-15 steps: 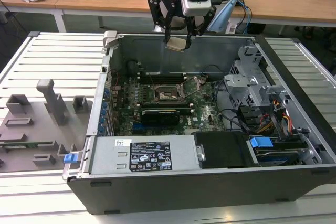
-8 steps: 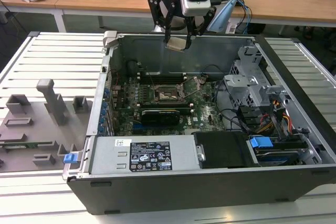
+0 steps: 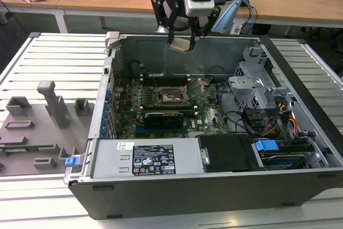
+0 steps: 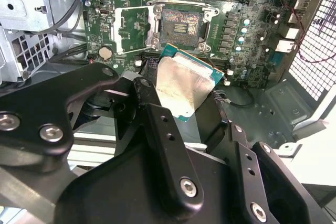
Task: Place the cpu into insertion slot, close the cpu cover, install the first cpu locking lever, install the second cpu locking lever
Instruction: 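Place the cpu into insertion slot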
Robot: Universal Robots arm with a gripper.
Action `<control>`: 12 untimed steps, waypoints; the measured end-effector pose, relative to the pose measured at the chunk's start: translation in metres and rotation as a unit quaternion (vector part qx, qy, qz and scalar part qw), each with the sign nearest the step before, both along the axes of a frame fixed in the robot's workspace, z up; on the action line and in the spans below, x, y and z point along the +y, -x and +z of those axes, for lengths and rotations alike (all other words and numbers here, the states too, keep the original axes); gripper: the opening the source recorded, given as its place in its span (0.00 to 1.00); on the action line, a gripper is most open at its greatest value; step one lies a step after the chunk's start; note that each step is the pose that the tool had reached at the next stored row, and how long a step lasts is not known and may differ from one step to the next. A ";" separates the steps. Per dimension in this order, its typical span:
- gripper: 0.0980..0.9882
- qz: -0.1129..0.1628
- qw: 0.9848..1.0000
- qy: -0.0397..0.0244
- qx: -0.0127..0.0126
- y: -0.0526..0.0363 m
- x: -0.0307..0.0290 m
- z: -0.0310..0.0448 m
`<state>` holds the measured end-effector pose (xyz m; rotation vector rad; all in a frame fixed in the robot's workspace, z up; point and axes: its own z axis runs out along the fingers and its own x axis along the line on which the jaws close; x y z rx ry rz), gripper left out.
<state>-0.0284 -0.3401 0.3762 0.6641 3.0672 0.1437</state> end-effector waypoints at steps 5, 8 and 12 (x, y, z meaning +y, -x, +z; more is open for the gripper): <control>0.49 -0.004 1.000 0.000 0.000 0.0000 0.0000 0.0000; 0.49 -0.006 1.000 0.000 0.000 0.0000 0.0000 0.0000; 0.49 -0.008 1.000 0.000 0.000 0.0000 0.0000 0.0000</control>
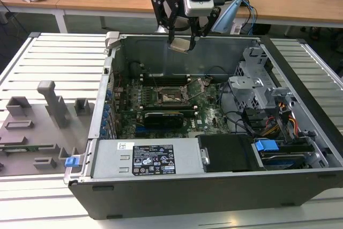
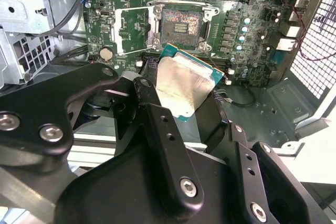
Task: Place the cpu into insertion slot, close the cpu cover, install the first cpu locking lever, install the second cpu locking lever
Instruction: 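Place the cpu into insertion slot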
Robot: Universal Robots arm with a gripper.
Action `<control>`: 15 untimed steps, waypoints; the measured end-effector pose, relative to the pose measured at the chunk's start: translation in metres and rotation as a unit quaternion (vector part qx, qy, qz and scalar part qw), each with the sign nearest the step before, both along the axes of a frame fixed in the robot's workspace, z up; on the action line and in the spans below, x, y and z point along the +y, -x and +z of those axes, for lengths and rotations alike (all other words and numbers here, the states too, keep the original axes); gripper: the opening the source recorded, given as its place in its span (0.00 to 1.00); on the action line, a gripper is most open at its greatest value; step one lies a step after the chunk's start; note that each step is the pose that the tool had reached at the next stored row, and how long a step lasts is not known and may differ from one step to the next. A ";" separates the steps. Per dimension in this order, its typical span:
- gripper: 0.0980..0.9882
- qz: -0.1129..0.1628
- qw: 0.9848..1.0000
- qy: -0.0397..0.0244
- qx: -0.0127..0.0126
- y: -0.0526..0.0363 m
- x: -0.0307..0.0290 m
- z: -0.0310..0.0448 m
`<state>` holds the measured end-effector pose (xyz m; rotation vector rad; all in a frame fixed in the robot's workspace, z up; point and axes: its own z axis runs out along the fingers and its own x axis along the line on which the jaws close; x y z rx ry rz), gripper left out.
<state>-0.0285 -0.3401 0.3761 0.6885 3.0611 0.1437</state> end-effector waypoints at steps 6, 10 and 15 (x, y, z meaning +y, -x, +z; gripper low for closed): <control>0.49 -0.004 1.000 0.000 0.000 0.0000 0.0000 0.0000; 0.49 -0.007 1.000 0.000 0.000 0.0000 0.0000 0.0000; 0.49 -0.012 1.000 0.000 0.000 0.0000 0.0000 0.0000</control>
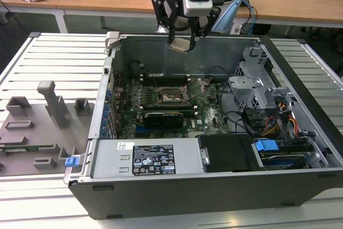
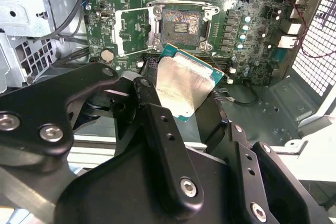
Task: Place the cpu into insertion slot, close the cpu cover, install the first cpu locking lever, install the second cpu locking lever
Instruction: 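Place the cpu into insertion slot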
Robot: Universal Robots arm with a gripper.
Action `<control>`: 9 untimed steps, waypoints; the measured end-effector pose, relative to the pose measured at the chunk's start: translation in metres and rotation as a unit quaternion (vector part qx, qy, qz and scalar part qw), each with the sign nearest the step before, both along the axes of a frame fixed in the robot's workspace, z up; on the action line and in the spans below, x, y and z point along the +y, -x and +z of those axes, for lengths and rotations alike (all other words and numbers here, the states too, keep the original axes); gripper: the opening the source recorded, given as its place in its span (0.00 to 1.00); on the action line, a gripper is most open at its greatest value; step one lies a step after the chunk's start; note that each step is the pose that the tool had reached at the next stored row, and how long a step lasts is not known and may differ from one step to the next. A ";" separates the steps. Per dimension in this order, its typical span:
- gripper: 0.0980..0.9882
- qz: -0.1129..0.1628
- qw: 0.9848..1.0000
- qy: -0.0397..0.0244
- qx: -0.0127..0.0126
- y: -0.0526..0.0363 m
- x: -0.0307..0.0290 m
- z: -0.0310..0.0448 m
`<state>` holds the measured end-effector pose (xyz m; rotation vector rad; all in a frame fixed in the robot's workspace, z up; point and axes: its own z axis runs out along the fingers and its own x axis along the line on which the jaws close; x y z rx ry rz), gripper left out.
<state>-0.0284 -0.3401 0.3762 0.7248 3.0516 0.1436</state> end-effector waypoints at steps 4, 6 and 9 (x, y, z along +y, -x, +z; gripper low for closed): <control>0.49 -0.003 1.000 0.000 0.000 0.0000 0.0000 0.0000; 0.49 -0.005 1.000 0.000 0.000 0.0000 0.0000 0.0000; 0.49 -0.010 1.000 0.000 0.000 0.0000 0.0000 0.0000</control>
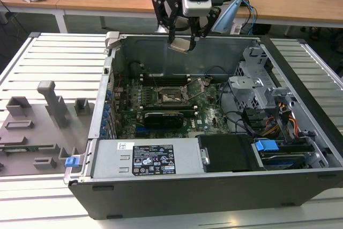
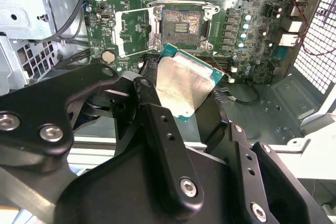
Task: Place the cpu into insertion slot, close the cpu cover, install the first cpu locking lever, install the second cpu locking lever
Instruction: 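Place the cpu into insertion slot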
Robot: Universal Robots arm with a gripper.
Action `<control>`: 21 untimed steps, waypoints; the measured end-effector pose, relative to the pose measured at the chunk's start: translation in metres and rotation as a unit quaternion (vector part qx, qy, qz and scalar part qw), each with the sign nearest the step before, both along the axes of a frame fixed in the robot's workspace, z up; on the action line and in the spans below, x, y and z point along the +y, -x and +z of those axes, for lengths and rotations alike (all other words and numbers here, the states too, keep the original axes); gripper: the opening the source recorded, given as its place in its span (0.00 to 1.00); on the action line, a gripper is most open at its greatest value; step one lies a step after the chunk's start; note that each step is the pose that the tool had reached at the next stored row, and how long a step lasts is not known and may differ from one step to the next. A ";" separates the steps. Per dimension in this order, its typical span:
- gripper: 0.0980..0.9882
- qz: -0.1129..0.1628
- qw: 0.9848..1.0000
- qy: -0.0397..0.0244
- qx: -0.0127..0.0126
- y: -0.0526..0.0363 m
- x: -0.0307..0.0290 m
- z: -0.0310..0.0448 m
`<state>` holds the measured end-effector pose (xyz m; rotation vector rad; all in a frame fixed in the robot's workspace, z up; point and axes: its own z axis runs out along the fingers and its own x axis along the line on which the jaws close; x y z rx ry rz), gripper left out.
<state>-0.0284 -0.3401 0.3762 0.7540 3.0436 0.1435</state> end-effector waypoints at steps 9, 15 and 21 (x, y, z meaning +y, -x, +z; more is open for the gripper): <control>0.49 -0.025 1.000 0.000 0.000 0.0000 0.0000 -0.0001; 0.49 -0.045 0.999 0.000 0.000 0.0000 0.0000 -0.0002; 0.49 -0.059 0.998 0.000 0.000 0.0000 0.0001 -0.0011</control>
